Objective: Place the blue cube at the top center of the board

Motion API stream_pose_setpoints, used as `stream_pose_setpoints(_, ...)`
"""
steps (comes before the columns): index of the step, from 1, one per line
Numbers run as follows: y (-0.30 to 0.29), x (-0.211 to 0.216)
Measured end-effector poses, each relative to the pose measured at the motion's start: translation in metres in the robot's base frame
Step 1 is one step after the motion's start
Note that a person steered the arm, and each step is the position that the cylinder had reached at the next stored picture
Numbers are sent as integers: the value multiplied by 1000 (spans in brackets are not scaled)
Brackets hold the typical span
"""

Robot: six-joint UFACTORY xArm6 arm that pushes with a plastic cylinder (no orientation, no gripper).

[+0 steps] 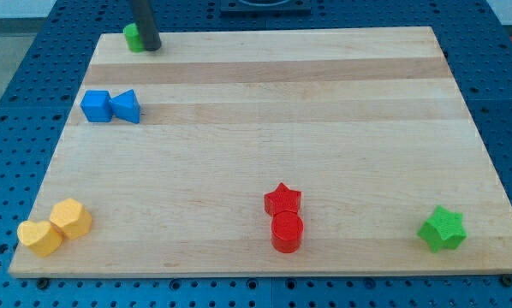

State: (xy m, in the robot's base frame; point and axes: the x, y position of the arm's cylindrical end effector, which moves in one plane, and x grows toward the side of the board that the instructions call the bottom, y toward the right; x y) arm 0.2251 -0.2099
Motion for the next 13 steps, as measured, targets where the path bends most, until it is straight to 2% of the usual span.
stream_pose_setpoints(1,-9,0)
stream_pose_setpoints(2,8,0)
stream_pose_setpoints(3,61,2)
stream_pose_setpoints(4,85,3)
stream_pose_setpoints(8,85,44)
stream_pose_setpoints(11,85,56)
stream_pose_setpoints(13,85,109)
